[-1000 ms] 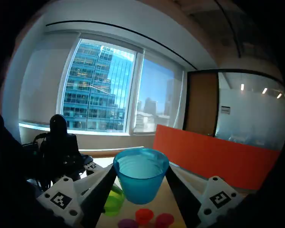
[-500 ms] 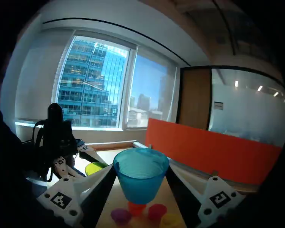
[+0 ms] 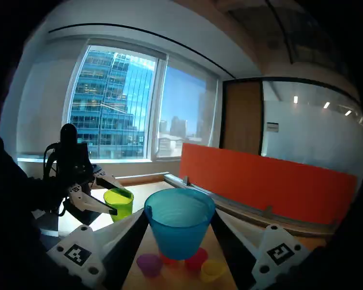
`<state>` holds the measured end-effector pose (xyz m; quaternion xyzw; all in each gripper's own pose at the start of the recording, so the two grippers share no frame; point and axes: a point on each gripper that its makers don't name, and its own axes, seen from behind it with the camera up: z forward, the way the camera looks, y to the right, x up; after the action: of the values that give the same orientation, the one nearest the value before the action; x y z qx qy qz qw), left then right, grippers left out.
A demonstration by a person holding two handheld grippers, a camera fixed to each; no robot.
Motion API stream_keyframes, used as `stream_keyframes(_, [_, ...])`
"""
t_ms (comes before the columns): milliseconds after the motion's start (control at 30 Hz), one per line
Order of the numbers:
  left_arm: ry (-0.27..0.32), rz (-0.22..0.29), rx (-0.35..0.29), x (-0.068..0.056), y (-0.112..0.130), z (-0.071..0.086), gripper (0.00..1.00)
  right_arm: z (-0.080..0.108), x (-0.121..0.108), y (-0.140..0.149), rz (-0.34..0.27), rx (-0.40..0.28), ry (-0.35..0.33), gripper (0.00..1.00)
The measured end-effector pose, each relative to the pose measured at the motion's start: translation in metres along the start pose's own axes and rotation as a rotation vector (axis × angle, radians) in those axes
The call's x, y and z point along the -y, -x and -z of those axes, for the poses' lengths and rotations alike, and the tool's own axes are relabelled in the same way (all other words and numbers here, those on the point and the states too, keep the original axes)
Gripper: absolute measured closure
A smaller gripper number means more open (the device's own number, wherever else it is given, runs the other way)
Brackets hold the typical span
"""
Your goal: Pour water
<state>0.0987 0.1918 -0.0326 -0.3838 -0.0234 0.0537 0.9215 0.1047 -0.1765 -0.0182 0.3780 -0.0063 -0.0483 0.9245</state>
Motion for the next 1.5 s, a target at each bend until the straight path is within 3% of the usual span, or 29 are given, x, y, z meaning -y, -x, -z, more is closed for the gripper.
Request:
stream_keyframes(367, [0.005, -0.011, 0.062, 0.005, 0.022, 0.004, 0.13, -0.005, 0.001, 0.029, -0.004, 0.041, -0.008, 0.10])
stream_keyframes(900, [0.029, -0.004, 0.192, 0.011, 0.065, -0.001, 0.13, -0.009, 0.010, 0.094, 0.013, 0.182, -0.062, 0.09])
stream_keyframes(1500, [0.064, -0.004, 0.343, 0.010, 0.110, -0.004, 0.13, -0.013, 0.012, 0.155, 0.054, 0.338, -0.112, 0.09])
